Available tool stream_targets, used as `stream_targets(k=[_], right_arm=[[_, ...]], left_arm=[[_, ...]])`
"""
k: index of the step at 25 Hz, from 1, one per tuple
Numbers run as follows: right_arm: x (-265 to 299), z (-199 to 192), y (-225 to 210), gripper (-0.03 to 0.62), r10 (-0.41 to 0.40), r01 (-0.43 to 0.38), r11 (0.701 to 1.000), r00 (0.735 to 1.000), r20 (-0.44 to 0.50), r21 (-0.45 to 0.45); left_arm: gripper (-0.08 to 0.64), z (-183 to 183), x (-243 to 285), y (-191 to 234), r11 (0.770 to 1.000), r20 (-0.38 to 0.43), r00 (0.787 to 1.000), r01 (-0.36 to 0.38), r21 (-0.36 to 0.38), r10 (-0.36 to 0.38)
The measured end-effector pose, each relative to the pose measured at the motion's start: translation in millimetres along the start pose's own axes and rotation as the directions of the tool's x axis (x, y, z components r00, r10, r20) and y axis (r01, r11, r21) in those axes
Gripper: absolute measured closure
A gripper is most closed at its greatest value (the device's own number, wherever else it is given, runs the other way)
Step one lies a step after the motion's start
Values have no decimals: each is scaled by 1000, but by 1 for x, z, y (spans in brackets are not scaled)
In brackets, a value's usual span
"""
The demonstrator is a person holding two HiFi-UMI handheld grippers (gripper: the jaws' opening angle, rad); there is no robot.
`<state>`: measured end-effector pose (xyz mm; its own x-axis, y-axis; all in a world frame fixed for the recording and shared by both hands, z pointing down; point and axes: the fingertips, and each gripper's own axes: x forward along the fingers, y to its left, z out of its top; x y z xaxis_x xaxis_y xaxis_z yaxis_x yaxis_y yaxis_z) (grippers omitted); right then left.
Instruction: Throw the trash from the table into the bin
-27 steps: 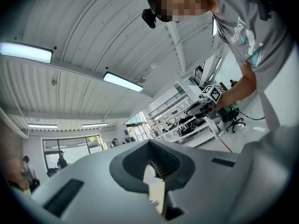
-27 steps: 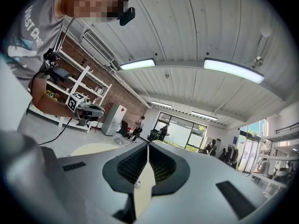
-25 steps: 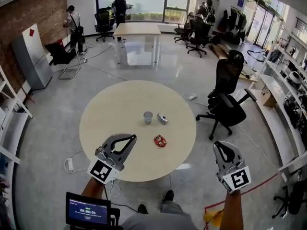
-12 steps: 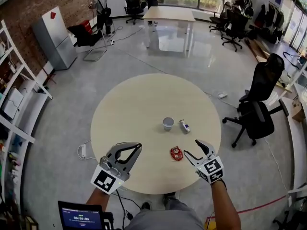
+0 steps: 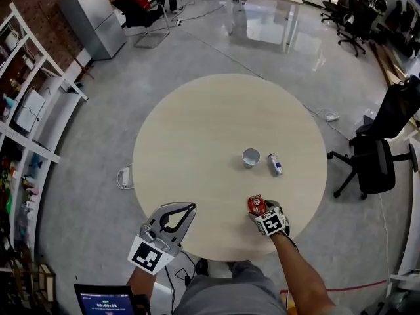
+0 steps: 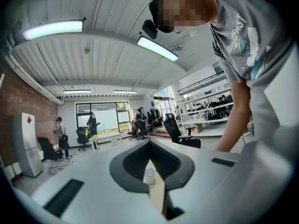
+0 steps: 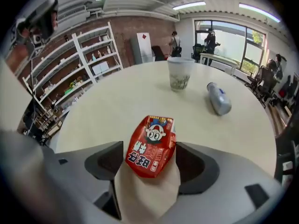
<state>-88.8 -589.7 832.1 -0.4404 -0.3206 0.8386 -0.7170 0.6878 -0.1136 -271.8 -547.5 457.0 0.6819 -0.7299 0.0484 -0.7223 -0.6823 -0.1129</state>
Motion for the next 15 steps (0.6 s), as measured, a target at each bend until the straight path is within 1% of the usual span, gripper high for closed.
stream_targets(k=[2, 5, 7, 9, 10, 12, 15], right_arm=[[6, -5, -2, 259, -16, 16, 1000, 1000, -13, 18], [-3, 1, 0, 261, -21, 21, 999, 1000, -1, 28], [-15, 13, -3, 261, -47, 45, 999, 998, 47, 25], [-42, 34, -6, 262, -93, 91, 996, 987, 130, 24], [-63, 49, -4, 261, -118, 117, 993, 976, 182, 19], [-115, 81, 9, 262, -161, 169, 986, 942, 294, -3], [-201, 118, 38, 261, -217, 262, 964, 872, 440, -45]], left_arm=[[517, 1, -7, 4, 1000, -12, 1000, -14, 5, 14], [517, 6, -16, 8, 1000, -11, 1000, -13, 22, 13], [517, 8, -19, 9, 1000, 9, 1000, -8, 23, 8], [517, 12, -23, 5, 1000, 28, 1000, 7, 29, -8], [517, 17, -26, 3, 999, 36, 999, 16, 31, -17], [517, 30, -39, -4, 999, 55, 998, 36, 33, -38], [517, 52, -63, -20, 997, 88, 993, 71, 41, -75]])
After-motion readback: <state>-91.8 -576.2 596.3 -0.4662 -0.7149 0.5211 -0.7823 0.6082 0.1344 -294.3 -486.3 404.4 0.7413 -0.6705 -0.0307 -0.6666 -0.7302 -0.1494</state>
